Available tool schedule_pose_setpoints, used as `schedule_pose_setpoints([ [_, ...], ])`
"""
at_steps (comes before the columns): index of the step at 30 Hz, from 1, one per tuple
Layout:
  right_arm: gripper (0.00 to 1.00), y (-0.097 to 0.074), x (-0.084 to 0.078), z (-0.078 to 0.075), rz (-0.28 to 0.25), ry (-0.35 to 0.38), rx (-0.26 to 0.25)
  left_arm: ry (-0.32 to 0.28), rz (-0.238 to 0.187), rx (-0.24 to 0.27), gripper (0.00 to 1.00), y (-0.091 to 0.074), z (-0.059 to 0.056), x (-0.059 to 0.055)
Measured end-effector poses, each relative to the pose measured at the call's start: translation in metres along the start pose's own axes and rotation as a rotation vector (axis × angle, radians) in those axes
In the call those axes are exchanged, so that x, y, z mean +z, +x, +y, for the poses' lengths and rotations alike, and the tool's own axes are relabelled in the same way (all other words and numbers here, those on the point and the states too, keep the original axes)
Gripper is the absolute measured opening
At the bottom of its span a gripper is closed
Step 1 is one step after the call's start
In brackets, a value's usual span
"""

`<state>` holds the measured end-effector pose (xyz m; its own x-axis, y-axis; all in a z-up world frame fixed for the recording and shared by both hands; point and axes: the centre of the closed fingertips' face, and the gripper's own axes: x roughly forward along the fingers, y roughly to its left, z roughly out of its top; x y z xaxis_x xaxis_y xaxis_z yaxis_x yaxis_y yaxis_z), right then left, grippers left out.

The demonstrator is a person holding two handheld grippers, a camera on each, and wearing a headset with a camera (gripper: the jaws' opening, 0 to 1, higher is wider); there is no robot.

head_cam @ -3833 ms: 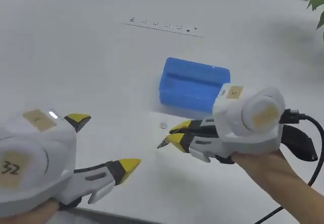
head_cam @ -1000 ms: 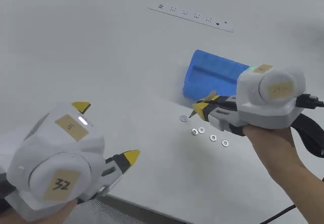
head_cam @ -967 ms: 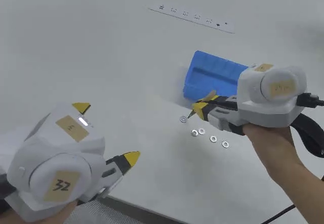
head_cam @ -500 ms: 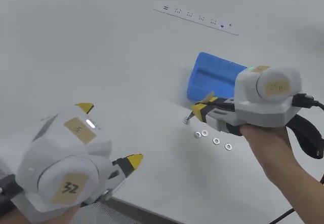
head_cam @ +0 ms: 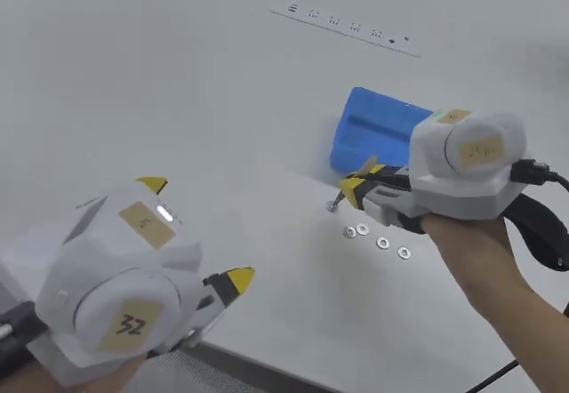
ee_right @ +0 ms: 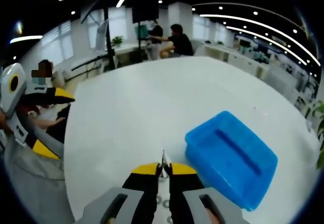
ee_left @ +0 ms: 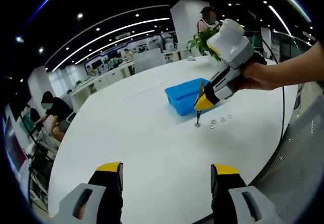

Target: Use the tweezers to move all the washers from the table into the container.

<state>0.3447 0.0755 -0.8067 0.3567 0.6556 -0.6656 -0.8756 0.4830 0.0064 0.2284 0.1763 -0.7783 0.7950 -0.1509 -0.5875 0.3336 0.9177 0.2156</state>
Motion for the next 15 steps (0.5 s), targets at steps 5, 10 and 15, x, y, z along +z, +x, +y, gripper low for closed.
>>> schedule_pose_setpoints([
  [5, 0.03, 0.0013, -0.0005, -0.0013, 0.002, -0.002, -0.01, 0.004, 0.002, 0.0, 0.71, 0.0001, 0.0006, -0.0012],
  [10, 0.03, 0.0022, -0.0007, -0.0018, -0.003, 0.01, -0.012, 0.006, 0.002, 0.002, 0.71, -0.0001, 0.0017, -0.0019],
  [15, 0.03, 0.003, 0.0001, -0.0015, -0.016, 0.021, -0.017, -0.006, 0.003, -0.019, 0.76, 0.0006, -0.0021, -0.0021],
])
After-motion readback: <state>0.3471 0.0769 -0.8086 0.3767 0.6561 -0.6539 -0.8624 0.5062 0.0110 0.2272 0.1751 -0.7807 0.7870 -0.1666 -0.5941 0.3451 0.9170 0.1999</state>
